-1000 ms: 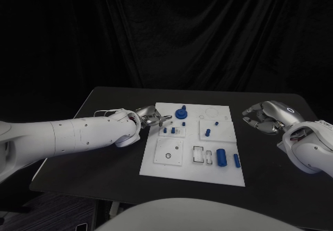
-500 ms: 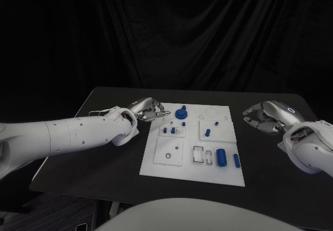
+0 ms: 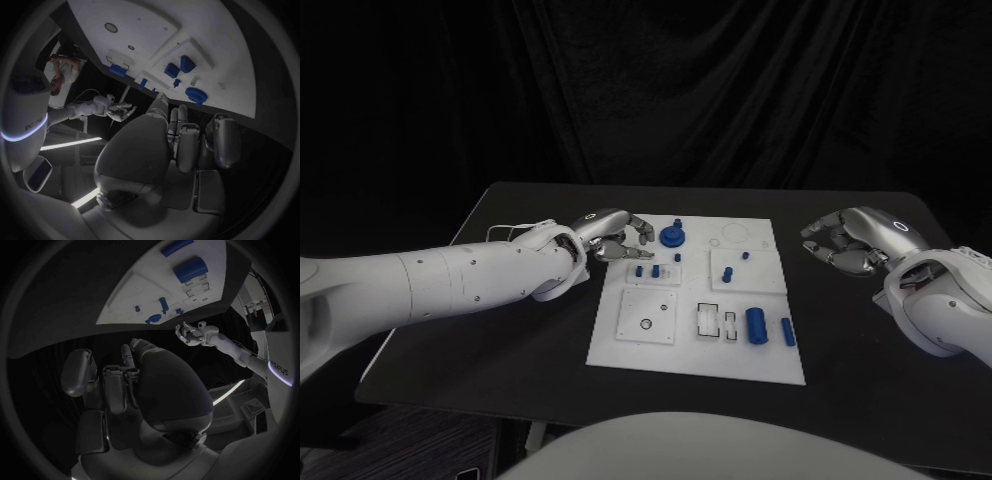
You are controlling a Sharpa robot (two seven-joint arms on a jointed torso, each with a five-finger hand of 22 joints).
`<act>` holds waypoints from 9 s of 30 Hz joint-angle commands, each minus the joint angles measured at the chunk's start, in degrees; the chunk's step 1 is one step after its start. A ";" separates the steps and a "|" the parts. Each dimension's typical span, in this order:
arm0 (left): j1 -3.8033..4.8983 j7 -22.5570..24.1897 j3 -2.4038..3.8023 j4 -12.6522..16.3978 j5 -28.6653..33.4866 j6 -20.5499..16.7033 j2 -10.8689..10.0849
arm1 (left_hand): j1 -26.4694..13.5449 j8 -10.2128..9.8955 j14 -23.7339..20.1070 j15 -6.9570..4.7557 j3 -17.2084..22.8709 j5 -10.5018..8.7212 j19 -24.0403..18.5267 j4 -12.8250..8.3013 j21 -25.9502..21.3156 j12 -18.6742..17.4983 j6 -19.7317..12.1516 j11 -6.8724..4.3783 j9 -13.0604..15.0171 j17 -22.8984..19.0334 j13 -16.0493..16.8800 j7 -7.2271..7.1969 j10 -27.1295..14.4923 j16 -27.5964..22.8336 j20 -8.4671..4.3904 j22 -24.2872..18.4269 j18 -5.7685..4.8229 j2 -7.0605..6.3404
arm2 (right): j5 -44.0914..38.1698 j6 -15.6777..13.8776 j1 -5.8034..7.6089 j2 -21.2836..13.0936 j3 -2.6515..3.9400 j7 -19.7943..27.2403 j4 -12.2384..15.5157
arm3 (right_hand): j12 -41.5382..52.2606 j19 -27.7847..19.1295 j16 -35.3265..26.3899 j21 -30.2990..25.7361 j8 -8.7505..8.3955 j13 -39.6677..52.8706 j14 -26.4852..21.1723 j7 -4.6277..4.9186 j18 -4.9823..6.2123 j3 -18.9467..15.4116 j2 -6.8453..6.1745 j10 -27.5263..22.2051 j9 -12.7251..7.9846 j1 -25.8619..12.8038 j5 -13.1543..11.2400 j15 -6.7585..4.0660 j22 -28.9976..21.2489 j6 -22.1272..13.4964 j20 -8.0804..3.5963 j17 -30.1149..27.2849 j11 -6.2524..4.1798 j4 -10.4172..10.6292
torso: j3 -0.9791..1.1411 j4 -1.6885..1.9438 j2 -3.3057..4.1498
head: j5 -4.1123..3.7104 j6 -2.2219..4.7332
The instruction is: Assemble the parts on the task board
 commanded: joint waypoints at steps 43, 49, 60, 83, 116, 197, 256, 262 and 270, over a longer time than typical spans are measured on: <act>6.63 -7.62 0.08 -6.34 -34.27 9.05 13.12 | -8.99 -0.48 2.31 -2.36 13.42 -5.09 1.38 -0.49 -2.79 -2.75 0.81 -1.65 -20.96 4.85 -25.29 -6.90 4.43 1.13 -1.99 10.06 0.22 -7.94 | -0.20 -0.89 -0.05 -0.37 0.04 -0.80 0.89 | -0.06 0.25 -0.17 0.32 -0.19 10.60 4.43 -0.09 1.06 0.29 -0.49 2.61 -0.03 -0.07 0.23 0.04 8.82 0.74 -0.30 10.58 0.23 0.07 | -0.03 -1.26 0.80 | -0.04 0.01; 6.54 -7.95 0.08 -6.67 -34.28 10.12 13.56 | -9.14 0.09 2.24 -2.37 13.43 -4.82 1.26 -0.84 -3.16 -2.28 2.11 -1.73 -20.68 4.71 -24.83 -6.39 4.36 1.09 -1.95 9.98 0.28 -7.72 | -0.20 -0.85 -0.05 -0.26 0.04 -0.76 0.78 | -0.06 0.25 -0.17 0.32 -0.19 10.60 4.43 -0.09 1.06 0.29 -0.49 2.61 -0.03 -0.07 0.23 0.04 8.82 0.74 -0.30 10.58 0.23 0.07 | -0.01 -1.54 1.10 | 0.44 0.01; 5.81 -9.29 0.07 -8.25 -34.28 12.06 14.24 | -8.61 0.91 1.83 -2.35 13.91 -2.81 0.78 -2.04 -4.33 -1.83 4.31 -1.66 -20.27 3.85 -24.16 -5.41 3.97 0.62 -1.94 9.69 0.50 -7.45 | -0.20 -0.93 -0.06 0.05 0.04 -0.50 0.49 | -0.15 0.15 -0.33 0.01 -0.18 10.37 4.36 -0.11 1.12 0.33 -0.47 2.44 -0.03 -0.05 0.25 0.03 8.74 0.78 -0.31 10.39 0.21 0.05 | 0.15 -1.58 1.35 | 0.73 0.01; 3.60 -9.15 0.06 -11.43 -34.28 12.55 14.94 | -7.50 -0.03 1.36 -2.84 17.15 3.75 0.50 -4.84 -5.29 -2.38 5.30 -2.40 -20.90 2.92 -24.03 -3.54 4.03 0.13 -2.31 9.56 0.63 -7.33 | -0.20 -0.60 -0.07 0.26 0.04 -0.51 0.26 | -0.15 0.15 -0.33 0.01 -0.18 10.37 4.36 -0.11 1.12 0.33 -0.47 2.44 -0.03 -0.05 0.25 0.03 8.74 0.78 -0.31 10.39 0.21 0.05 | 0.12 -1.62 1.36 | 0.66 0.01; 3.14 -5.84 0.06 -11.82 -34.28 8.06 14.48 | -8.19 3.15 0.52 -4.51 23.95 5.48 0.36 -8.56 -5.92 -1.77 13.97 -4.95 -19.48 0.05 -24.46 -3.62 14.53 -1.53 -3.79 9.53 0.66 -6.09 | -0.20 -0.03 -0.12 0.81 0.04 -0.78 -0.15 | -0.19 0.09 -0.40 -0.21 -0.23 10.26 4.33 -0.11 1.16 0.42 -0.47 2.36 -0.07 -0.05 0.28 0.00 8.68 0.76 -0.34 10.31 0.19 0.02 | 0.17 -1.49 1.32 | 0.62 0.01; 3.09 -8.20 0.03 -6.95 -23.67 6.44 5.57 | -10.12 1.58 0.61 -4.16 25.32 4.93 1.22 -9.93 -5.10 -10.89 16.40 -3.88 -19.20 -3.45 -29.64 -2.63 21.35 -3.70 -3.73 9.86 0.39 -7.01 | -0.20 0.53 -0.64 0.32 0.03 -0.91 -0.34 | -0.23 0.04 -0.49 -0.38 -0.26 10.18 4.29 -0.10 1.19 0.45 -0.49 2.30 -0.10 -0.08 0.27 -0.01 8.64 0.75 -0.35 10.20 0.19 0.03 | 0.16 -1.27 1.33 | 0.66 0.01; 2.15 -10.00 0.03 -7.63 -23.67 6.43 5.81 | -10.61 -0.90 -3.47 -2.41 23.85 -0.03 -3.02 -9.09 -14.93 -14.25 -4.55 -1.66 -27.13 -9.79 -28.61 -3.31 10.78 -7.52 -2.05 7.53 2.06 -8.83 | -0.20 0.65 -0.79 0.38 0.03 -0.86 -0.40 | -0.20 0.11 -0.43 -0.32 -0.29 10.26 4.33 -0.11 1.16 0.55 -0.52 2.37 -0.14 -0.09 0.26 -0.02 8.68 0.81 -0.37 10.28 0.18 -0.02 | 0.17 -1.19 1.32 | 0.54 0.01; 2.15 -9.72 0.04 -8.20 -23.66 1.21 4.62 | -10.16 -0.72 -3.69 -2.46 23.67 0.42 -2.99 -9.16 -15.12 -13.72 -5.10 -1.84 -27.85 -10.28 -28.22 -1.20 10.44 -7.77 -2.06 7.54 2.09 -8.74 | -0.20 0.75 -0.78 0.04 0.03 -0.87 -0.29 | -0.20 0.11 -0.43 -0.32 -0.29 10.26 4.33 -0.11 1.16 0.55 -0.52 2.37 -0.14 -0.09 0.26 -0.02 8.68 0.81 -0.37 10.28 0.18 -0.02 | 0.16 -1.15 1.34 | 0.49 0.01; 2.17 -7.33 0.04 -4.70 -22.98 -9.63 -0.75 | -10.14 1.49 -20.42 -1.92 25.02 1.26 -14.71 -7.60 -34.67 -10.49 0.73 -2.36 -28.53 -31.76 -26.92 -2.69 10.73 -24.77 -1.32 3.21 4.86 -8.58 | -0.20 1.05 0.39 -0.44 0.05 -0.94 0.56 | -0.39 -0.19 -0.77 -1.14 -0.27 9.78 4.18 -0.14 1.33 0.61 -0.51 2.01 -0.14 -0.02 0.28 -0.03 8.45 0.86 -0.38 9.87 0.17 -0.08 | 0.08 -1.16 1.39 | 1.49 0.01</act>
